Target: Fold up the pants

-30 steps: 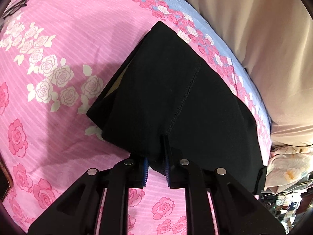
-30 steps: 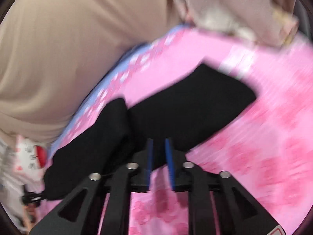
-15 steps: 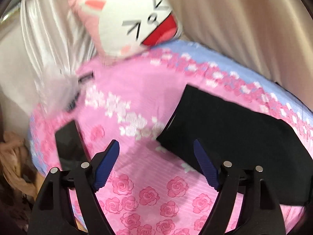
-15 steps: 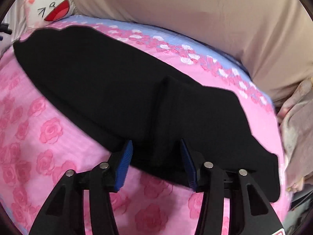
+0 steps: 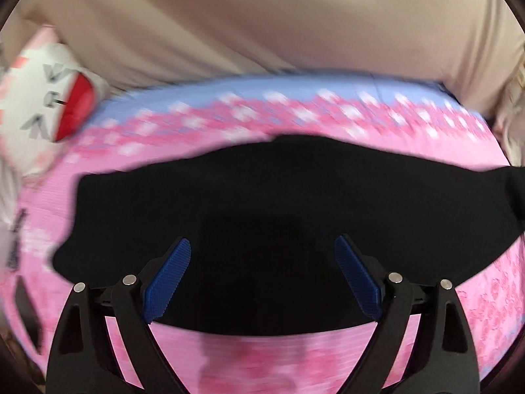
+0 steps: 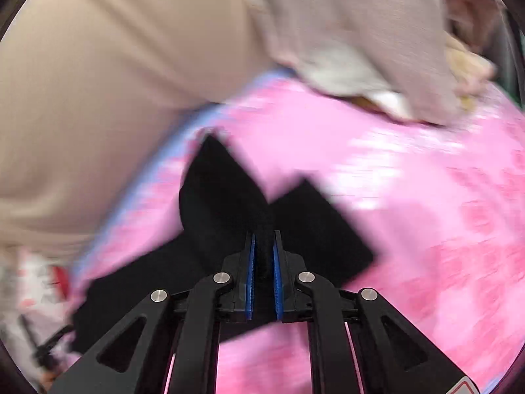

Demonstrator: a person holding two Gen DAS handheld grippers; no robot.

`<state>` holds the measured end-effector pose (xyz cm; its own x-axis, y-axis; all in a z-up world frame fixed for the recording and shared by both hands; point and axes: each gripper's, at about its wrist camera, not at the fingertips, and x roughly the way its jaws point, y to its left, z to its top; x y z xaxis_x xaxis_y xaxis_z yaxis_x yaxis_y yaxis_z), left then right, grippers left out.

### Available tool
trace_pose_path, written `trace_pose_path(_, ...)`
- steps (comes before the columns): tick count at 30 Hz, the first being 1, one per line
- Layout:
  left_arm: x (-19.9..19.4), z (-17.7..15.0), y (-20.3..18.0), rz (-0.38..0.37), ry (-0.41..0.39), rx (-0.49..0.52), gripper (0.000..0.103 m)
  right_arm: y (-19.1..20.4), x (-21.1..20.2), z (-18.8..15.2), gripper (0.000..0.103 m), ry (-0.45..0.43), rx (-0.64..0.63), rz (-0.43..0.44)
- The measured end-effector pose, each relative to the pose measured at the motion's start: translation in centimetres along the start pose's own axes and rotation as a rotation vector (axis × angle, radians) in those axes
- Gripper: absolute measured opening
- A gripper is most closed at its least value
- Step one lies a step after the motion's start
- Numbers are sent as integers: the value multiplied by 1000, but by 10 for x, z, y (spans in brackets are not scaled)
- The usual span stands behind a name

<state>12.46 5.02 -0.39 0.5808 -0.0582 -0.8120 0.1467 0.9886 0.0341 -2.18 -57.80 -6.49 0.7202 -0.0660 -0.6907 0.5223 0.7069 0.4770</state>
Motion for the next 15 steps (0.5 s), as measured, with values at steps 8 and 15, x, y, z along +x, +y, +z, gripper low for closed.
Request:
trace_pose_path(8,27,-11,-45,-35,81,58,88,-27,24,4,45,35,79,109)
trace_pose_path(15,25,-17,-53,-39,101,78,88,-2,30,13,9,59,51,177)
